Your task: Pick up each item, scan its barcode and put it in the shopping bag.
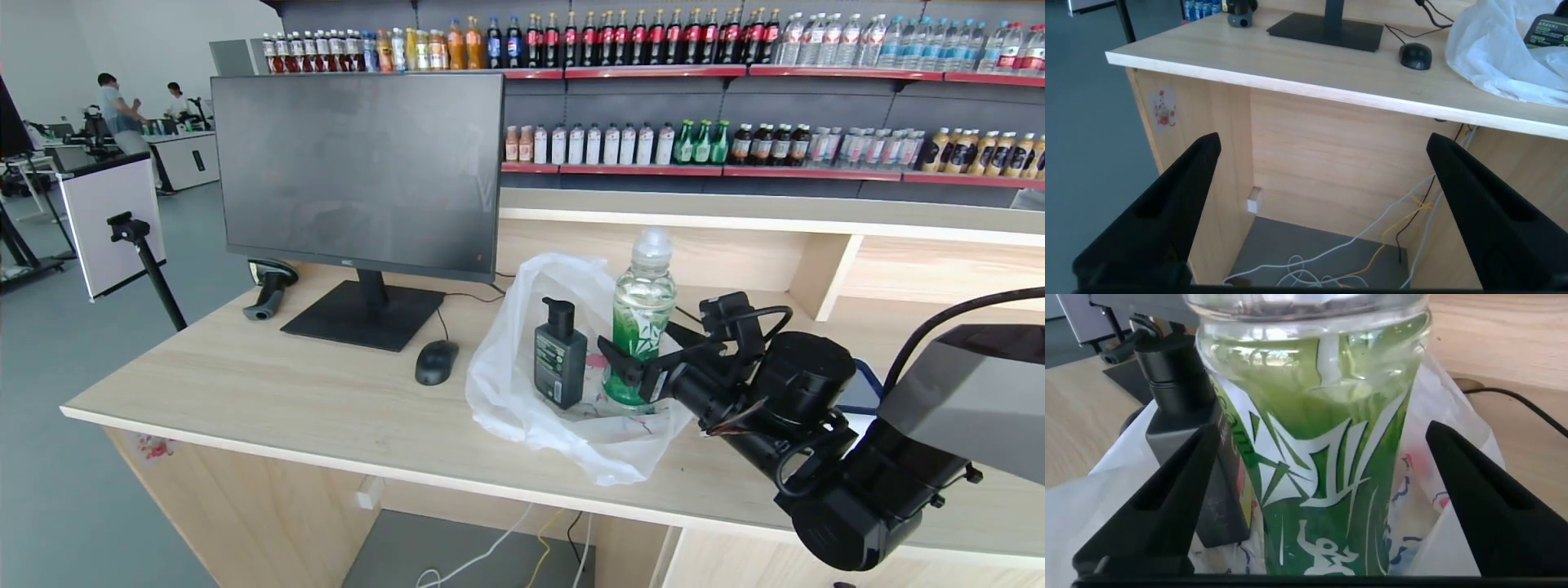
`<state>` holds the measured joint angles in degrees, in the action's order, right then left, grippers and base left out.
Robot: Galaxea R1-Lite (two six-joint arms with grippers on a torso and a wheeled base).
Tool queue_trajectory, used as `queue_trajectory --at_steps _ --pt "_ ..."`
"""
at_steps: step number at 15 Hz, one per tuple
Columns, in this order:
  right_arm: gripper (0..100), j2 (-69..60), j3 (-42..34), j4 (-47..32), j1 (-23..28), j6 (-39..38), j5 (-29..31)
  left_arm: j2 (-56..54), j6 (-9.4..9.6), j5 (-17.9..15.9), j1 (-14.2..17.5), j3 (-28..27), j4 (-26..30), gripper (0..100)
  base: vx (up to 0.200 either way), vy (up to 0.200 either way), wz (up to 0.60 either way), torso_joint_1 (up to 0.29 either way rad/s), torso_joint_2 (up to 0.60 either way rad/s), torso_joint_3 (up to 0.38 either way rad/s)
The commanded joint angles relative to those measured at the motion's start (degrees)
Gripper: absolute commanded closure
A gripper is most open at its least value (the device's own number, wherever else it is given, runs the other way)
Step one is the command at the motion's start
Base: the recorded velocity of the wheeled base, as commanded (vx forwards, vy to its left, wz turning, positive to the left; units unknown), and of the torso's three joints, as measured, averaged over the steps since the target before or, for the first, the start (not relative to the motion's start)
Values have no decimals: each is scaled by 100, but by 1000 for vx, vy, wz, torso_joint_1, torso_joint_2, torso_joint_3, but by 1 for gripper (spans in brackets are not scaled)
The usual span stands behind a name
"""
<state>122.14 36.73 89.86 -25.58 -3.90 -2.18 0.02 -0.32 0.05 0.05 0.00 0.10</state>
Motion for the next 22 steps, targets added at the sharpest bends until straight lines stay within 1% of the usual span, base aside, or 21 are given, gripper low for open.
queue_trajectory --at_steps 1,4,6,9,11,12,13,15,17,18,19,20,21,22 --pt "0 -155 -166 14 0 12 -2 6 -3 4 4 0 -1 0 0 0 0 0 0 0" --pt "0 -770 -650 14 0 12 -10 6 -12 4 4 0 -1 0 0 0 0 0 0 0" --pt "0 -1456 -1080 14 26 21 -10 6 -12 4 4 0 -1 0 0 0 0 0 0 0" --pt "0 -2669 -2407 14 114 12 -10 6 -12 4 4 0 -1 0 0 0 0 0 0 0" --pt "0 -3205 -3023 14 158 3 -10 -2 5 -5 -5 0 -1 0 0 0 0 0 0 0" --pt "0 -3706 -3629 14 158 -41 -81 -2 5 -5 -5 0 -1 0 0 0 0 0 0 0" --pt "0 -3899 -3673 14 176 -102 -98 6 5 4 4 0 -1 0 0 0 0 0 0 0" --pt "0 -4137 -3673 -65 378 -172 -98 -2 -12 4 4 0 -1 0 0 0 0 0 0 0" --pt "0 -4453 -3673 -627 352 -120 -98 -2 -12 4 -5 0 -10 0 0 0 0 0 0 0" --pt "0 -4769 -3673 -1076 299 3 -98 -2 -12 4 -5 0 -10 0 0 0 0 0 0 0" --pt "0 -4972 -3673 -1357 237 91 -98 6 -12 4 4 0 -10 0 0 0 0 0 0 0" --pt "0 -5754 -3673 -2535 9 285 -98 6 -3 4 -5 0 -10 0 0 0 0 0 0 0" --pt "0 -6053 -3673 -2992 -62 311 -107 -2 -12 4 4 0 -10 0 0 0 0 0 0 0" --pt "0 -6905 -3673 -4292 -211 373 -107 -2 -12 4 4 0 -10 0 0 0 0 0 0 0"
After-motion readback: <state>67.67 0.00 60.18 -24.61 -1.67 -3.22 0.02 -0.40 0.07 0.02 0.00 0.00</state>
